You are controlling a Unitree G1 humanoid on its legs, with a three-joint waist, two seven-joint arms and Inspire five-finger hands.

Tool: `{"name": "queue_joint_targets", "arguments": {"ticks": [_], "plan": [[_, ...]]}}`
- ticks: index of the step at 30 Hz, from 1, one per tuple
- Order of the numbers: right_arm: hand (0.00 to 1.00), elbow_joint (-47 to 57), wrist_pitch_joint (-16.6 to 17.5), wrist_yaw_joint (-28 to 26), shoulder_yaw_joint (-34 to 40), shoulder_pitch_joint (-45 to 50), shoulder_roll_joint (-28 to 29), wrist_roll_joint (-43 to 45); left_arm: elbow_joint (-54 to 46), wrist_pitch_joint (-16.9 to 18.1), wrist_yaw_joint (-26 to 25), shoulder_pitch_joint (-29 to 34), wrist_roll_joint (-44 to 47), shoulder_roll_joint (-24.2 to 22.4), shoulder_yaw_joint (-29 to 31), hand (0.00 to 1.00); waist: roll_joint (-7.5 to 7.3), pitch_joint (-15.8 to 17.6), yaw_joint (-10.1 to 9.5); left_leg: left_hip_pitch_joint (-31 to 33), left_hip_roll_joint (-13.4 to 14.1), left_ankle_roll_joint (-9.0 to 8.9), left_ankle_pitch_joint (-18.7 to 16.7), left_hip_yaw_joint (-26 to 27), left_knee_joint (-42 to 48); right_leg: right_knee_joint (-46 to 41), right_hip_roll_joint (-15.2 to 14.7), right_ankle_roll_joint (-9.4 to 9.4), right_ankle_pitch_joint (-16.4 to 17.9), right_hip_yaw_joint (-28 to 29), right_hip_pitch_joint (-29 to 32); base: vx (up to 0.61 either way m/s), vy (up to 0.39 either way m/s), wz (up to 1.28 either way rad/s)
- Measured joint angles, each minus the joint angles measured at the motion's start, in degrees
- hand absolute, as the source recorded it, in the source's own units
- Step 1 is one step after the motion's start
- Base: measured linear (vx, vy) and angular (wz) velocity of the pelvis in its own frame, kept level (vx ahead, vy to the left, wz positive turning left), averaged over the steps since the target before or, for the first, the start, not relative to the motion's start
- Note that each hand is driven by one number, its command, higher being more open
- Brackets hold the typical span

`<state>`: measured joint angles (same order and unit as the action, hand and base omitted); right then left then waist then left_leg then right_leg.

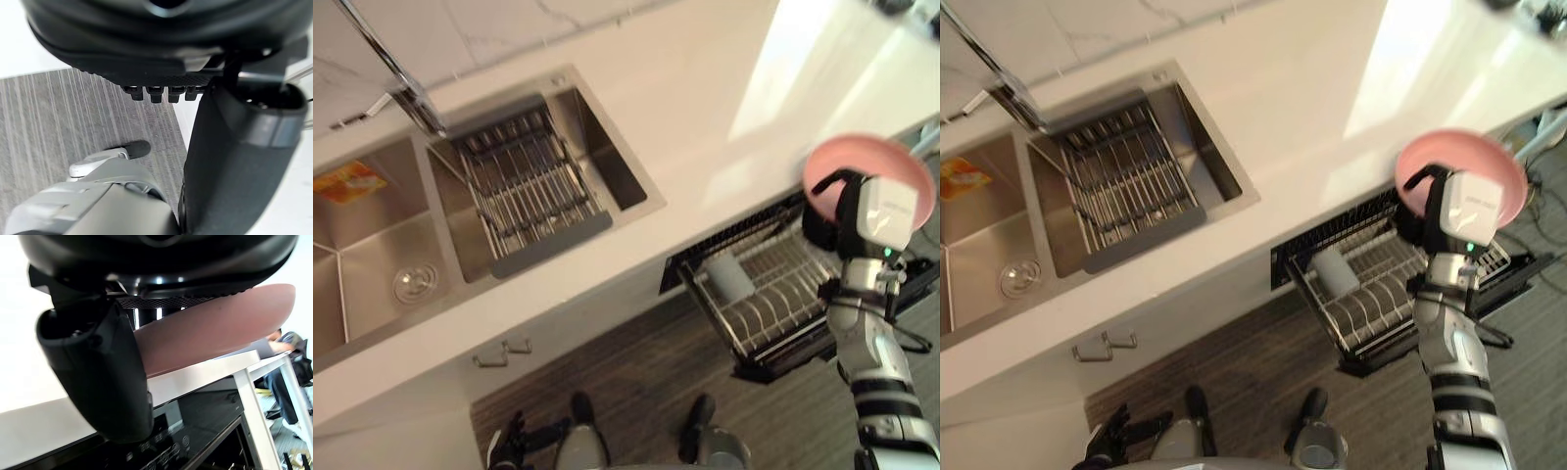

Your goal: Walk over to the sink, pick up the cup, carry it to the dishwasher, place the cup inside the dishwasher, then close the dishwasher door

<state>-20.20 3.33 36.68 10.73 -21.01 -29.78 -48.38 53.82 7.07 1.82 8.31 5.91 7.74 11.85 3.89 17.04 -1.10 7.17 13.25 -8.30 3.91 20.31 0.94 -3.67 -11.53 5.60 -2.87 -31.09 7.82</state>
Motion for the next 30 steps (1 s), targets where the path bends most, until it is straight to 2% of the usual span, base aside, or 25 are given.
{"name": "queue_joint_targets", "arguments": {"ticks": [3,5,8,13,19,22,26,30], "plan": [[0.0,-0.24,-1.61,2.96,-0.37,-2.6,-1.79,1.66,0.0,1.08,0.06,-1.1,1.78,0.07,-1.04,1.0,0.09,1.61,-0.31,1.81,-0.59,0.44,0.31,0.06,0.02,0.32,-0.42,0.01,-0.82,0.3,1.87,-0.04,0.036,-0.01],[0.0,-0.78,-3.15,7.15,-1.0,-3.67,-2.12,2.94,0.03,2.02,0.09,-1.37,3.46,0.05,-2.31,1.0,0.29,2.28,-0.47,2.57,-1.1,0.61,0.42,0.08,-0.07,0.9,-0.7,0.12,-1.38,0.73,2.61,0.01,0.029,-0.02],[0.0,-0.79,-3.8,13.07,-1.56,-4.05,-2.1,4.28,-0.29,4.16,0.15,-1.66,4.28,0.01,-4.4,1.0,0.81,3.11,-0.51,3.49,-1.62,0.8,0.51,0.05,-0.37,0.93,-1.16,0.28,-1.63,1.02,3.79,0.01,0.008,-0.01],[0.0,-1.58,-5.28,18.52,-1.37,-3.96,-2.04,4.49,-1.59,6.23,-0.16,-2.15,5.94,-0.12,-6.76,1.0,1.3,3.55,-0.38,3.77,-2.18,0.88,0.57,0.06,-0.79,1.24,-1.55,0.45,-1.78,1.2,4.15,0.01,0.002,0.0],[0.0,1.93,-6.1,19.22,0.45,-0.27,-1.26,4.47,-4.84,8.39,-1.73,-2.14,6.4,-0.46,-6.79,1.0,1.43,3.57,-0.05,2.11,-2.41,0.89,0.58,0.04,-1.46,2.49,-1.42,0.71,-1.96,1.17,2.42,0.01,-0.001,-0.01],[0.0,5.84,-5.96,19.22,0.64,2.12,-0.99,4.47,-5.14,8.41,-3.39,-2.12,6.36,-0.84,-6.64,1.0,1.51,3.52,0.41,0.16,-2.59,0.89,0.57,0.07,-2.44,3.17,-1.26,0.82,-2.03,1.18,0.69,0.03,0.004,-0.03],[0.0,9.77,-5.54,19.21,4.61,4.38,-0.47,4.69,-6.85,8.33,-4.44,-1.95,4.91,-1.81,-6.22,1.0,1.47,3.32,0.54,-2.47,-3.07,0.88,0.56,0.08,-3.44,4.26,-1.29,1.2,-2.26,1.01,-2.02,0.0,0.0,0.0],[0.0,9.98,-5.04,18.93,6.44,9.29,1.41,7.1,-6.7,8.17,-4.46,-0.37,3.05,-2.11,-5.7,1.0,1.25,1.1,0.72,-4.24,-3.31,0.84,0.53,-0.26,-3.83,4.69,-1.42,1.4,-2.38,0.57,-4.13,0.01,0.001,0.04]]}}
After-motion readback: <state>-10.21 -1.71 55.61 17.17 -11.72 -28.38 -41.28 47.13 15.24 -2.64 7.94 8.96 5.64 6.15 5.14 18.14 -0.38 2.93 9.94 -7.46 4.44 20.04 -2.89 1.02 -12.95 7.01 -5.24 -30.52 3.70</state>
